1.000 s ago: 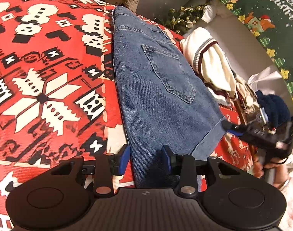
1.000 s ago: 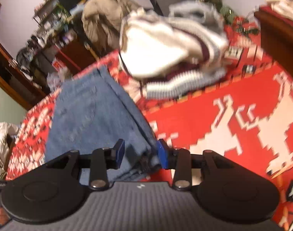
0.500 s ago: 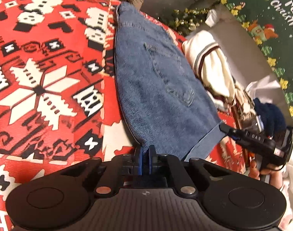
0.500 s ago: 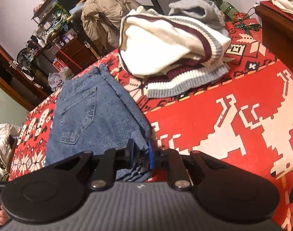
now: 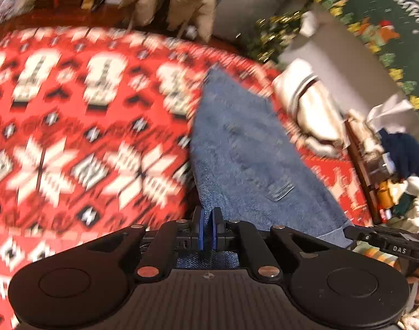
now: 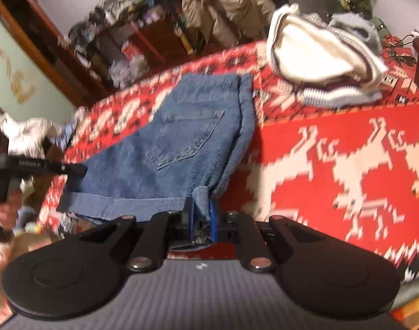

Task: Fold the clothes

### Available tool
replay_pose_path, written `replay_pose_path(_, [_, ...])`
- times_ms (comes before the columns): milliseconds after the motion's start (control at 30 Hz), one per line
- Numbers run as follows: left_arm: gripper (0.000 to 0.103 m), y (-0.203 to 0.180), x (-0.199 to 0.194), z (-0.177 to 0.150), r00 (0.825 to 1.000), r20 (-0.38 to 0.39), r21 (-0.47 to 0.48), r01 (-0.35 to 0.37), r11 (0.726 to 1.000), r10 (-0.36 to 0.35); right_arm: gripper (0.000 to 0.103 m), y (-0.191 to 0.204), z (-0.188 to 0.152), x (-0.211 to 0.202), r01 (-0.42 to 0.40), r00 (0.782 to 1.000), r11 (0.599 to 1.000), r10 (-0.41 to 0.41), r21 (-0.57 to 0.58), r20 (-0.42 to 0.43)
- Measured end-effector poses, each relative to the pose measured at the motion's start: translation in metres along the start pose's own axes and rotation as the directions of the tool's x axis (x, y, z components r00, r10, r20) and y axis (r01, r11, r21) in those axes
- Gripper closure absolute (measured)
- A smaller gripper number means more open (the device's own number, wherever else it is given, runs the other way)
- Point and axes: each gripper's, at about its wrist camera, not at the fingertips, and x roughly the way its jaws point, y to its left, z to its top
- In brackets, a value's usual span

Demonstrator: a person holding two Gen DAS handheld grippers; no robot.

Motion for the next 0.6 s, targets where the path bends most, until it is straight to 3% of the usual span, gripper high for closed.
replay_pose_path(133, [0.090, 0.021, 0.007, -0.014, 0.998, -0.070, -0.048, -0.008, 0.999, 0.005, 0.090, -0.007, -0.008, 0.016, 0.073, 0.993, 0.996, -0.068, 0.049, -0.091])
replay_pose_path(167, [0.080, 0.024, 0.001, -0.017, 0.998, -0.060, -0.044, 0.006, 0.999, -0.008, 0.090, -0.009, -0.010, 0.014, 0.079, 0.994, 0.995, -0.073, 0.067, -0.088])
replay_pose_path(267, [0.070, 0.028, -0.012, -0.021, 0.998, -0.054, -0.005, 0.034, 0.999, -0.034, 0.086, -0.016, -0.012, -0.001, 0.065, 0.998, 0.991, -0.062, 0.115, -0.028])
replay_pose_path(367, [0.070, 0.029, -0.009, -0.027, 0.996, -0.086, 0.060, 0.026, 0.998, -0.021, 0.085, -0.023, -0.010, -0.008, 0.016, 1.000, 0.987, -0.019, 0.157, 0.019])
replay_pose_path(500, [0.070, 0.031, 0.006, -0.035, 0.985, -0.148, 0.137, 0.103, 0.985, -0.082, 0.081, -0.032, -0.007, 0.005, -0.024, 1.000, 0.983, 0.026, 0.180, -0.010])
replay_pose_path(600, [0.071, 0.032, 0.004, -0.034, 0.984, -0.152, 0.155, 0.112, 0.982, -0.088, 0.081, -0.037, -0.005, 0.011, -0.034, 0.999, 0.983, 0.039, 0.179, -0.022])
